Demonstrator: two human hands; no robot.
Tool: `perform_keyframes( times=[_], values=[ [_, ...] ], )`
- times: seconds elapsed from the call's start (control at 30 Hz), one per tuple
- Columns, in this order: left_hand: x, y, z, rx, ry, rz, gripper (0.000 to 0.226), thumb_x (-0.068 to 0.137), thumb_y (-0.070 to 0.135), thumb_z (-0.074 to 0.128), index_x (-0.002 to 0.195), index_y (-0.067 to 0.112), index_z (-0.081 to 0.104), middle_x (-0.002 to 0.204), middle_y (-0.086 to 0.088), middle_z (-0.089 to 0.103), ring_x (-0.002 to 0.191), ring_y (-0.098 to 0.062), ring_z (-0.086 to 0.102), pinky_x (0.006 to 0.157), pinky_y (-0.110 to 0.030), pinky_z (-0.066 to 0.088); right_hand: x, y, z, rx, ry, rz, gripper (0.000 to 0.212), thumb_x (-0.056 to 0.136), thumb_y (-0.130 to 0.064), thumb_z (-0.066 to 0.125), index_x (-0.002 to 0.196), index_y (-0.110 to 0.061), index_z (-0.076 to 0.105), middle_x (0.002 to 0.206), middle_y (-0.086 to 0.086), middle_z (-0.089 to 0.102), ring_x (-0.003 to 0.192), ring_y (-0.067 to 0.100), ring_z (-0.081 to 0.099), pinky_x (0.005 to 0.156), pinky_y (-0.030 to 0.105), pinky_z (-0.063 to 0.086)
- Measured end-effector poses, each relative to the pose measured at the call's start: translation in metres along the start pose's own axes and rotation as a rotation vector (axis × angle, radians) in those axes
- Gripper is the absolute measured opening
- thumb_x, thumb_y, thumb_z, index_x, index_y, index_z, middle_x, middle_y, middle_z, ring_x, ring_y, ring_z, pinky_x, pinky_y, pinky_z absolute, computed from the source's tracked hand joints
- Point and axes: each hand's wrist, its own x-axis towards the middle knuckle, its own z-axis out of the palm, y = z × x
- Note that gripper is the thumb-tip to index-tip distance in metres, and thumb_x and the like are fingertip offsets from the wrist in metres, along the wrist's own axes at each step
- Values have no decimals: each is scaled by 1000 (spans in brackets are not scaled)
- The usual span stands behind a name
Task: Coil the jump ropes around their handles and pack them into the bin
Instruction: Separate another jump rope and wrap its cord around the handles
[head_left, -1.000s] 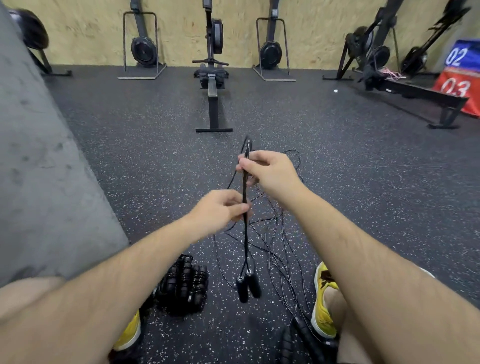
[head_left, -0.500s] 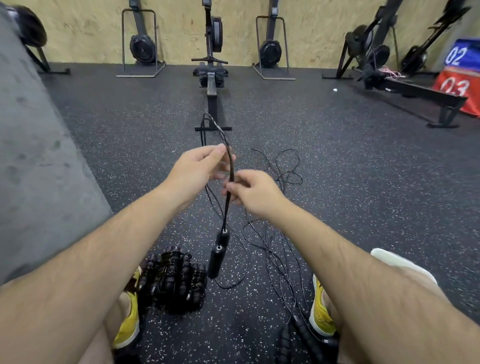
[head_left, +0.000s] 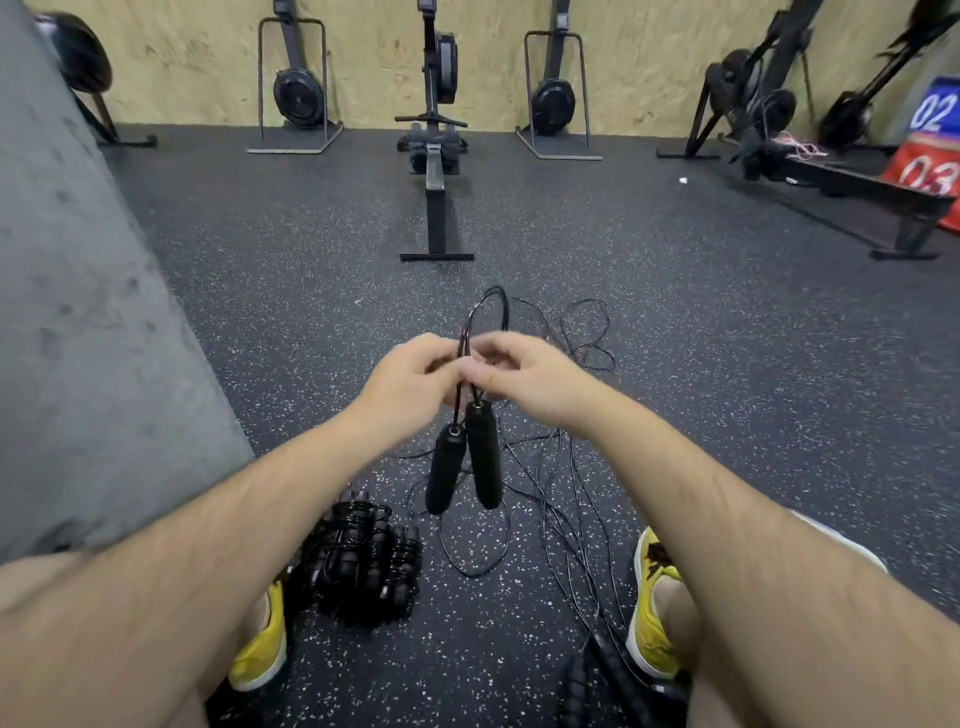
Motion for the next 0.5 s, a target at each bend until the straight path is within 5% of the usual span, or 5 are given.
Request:
perform_keyframes(
  times=[0.13,0.27,0.37,0.5],
  values=[
    [5,9,-6,-41,33,36,18,81,47,64,91,37,76,95,-5,72,91,-29,68,89,-53,54,-2,9,21,-21,21,15,8,95,-16,65,102,-19,67,101,-2,73,95,15,67,93,32,51],
    [8,13,-7,-144,58,-15,29,87,36,71,89,8,75,91,-24,71,74,-24,61,80,-47,55,-4,6,23,-55,88,4,13,97,-23,62,91,-19,72,76,0,64,65,9,50,67,29,43],
    [9,18,-8,-174,75,-32,25,92,26,71,88,1,74,77,-13,67,70,-17,57,72,-33,50,-8,5,23,-46,73,35,14,98,-25,60,94,-19,72,66,-3,51,52,6,36,57,28,32],
    [13,23,-12,-303,103,-61,21,99,20,62,90,6,75,75,-8,61,68,-16,54,66,-25,51,-15,1,29,8,77,66,28,87,-43,72,109,-27,65,93,-13,69,79,1,60,73,21,45]
  ],
)
